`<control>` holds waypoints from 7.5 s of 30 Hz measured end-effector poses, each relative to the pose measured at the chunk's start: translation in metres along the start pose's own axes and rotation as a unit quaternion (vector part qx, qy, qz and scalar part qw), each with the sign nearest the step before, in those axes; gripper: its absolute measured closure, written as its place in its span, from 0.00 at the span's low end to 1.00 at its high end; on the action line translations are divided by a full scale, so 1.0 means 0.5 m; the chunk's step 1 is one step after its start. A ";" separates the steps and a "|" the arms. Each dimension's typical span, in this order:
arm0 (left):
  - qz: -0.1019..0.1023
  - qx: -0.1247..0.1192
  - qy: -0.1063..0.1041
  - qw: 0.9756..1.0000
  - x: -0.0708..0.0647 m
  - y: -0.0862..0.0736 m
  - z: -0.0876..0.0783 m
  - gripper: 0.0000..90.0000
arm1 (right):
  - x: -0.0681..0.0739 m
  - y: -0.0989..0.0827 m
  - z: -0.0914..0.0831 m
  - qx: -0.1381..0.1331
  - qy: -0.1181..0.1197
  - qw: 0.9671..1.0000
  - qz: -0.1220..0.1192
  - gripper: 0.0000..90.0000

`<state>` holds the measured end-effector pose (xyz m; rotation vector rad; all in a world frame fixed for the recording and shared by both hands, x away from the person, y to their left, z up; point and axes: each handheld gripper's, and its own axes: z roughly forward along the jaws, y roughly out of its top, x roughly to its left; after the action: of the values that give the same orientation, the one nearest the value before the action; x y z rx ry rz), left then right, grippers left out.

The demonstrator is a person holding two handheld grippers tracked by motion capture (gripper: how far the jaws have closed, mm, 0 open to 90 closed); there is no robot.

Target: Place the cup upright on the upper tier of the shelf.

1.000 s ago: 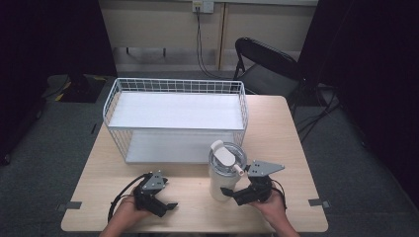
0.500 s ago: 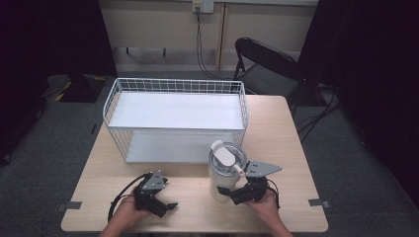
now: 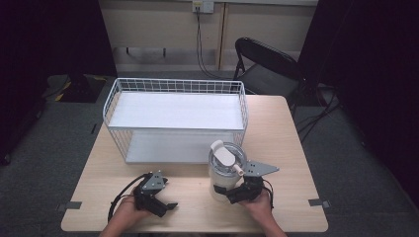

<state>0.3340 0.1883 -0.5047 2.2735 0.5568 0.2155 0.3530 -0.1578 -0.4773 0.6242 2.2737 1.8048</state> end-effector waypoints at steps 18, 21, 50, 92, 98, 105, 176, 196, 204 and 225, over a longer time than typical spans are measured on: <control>0.000 0.000 0.000 1.000 0.000 0.000 0.000 0.07 | 0.019 0.010 -0.015 -0.011 -0.002 0.999 -0.035 0.11; 0.000 0.000 0.000 1.000 0.000 0.000 0.000 0.07 | 0.020 0.022 -0.018 -0.018 0.001 0.999 -0.034 0.11; 0.000 0.000 0.000 1.000 0.000 0.000 0.000 0.07 | -0.007 0.160 -0.045 -0.021 0.019 0.999 -0.020 0.11; 0.002 0.001 -0.001 1.000 0.000 0.000 0.001 0.06 | -0.024 0.320 -0.029 -0.014 0.045 0.999 0.002 0.11; 0.002 0.001 -0.001 1.000 0.000 0.000 0.001 0.06 | -0.027 0.344 -0.032 -0.009 0.042 0.999 0.003 0.11; 0.003 0.001 -0.001 1.000 0.000 0.000 0.000 0.06 | -0.030 0.364 -0.038 -0.007 0.037 0.999 0.002 0.11; 0.003 0.002 -0.002 1.000 0.000 0.000 0.000 0.06 | -0.110 0.491 0.096 -0.006 -0.060 0.998 0.011 0.11; 0.003 0.002 -0.002 1.000 0.000 0.000 0.000 0.06 | -0.128 0.492 0.152 0.000 -0.091 0.996 -0.008 0.11; 0.003 0.002 -0.002 1.000 0.000 0.000 0.000 0.06 | -0.128 0.490 0.155 -0.003 -0.088 0.996 -0.014 0.11; 0.003 0.002 -0.002 1.000 0.000 0.000 0.000 0.06 | -0.129 0.476 0.145 -0.018 -0.083 0.996 -0.022 0.11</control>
<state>0.3343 0.1882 -0.5045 2.2794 0.5484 0.2134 0.4898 -0.0782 -0.2750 0.6853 2.1269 1.7017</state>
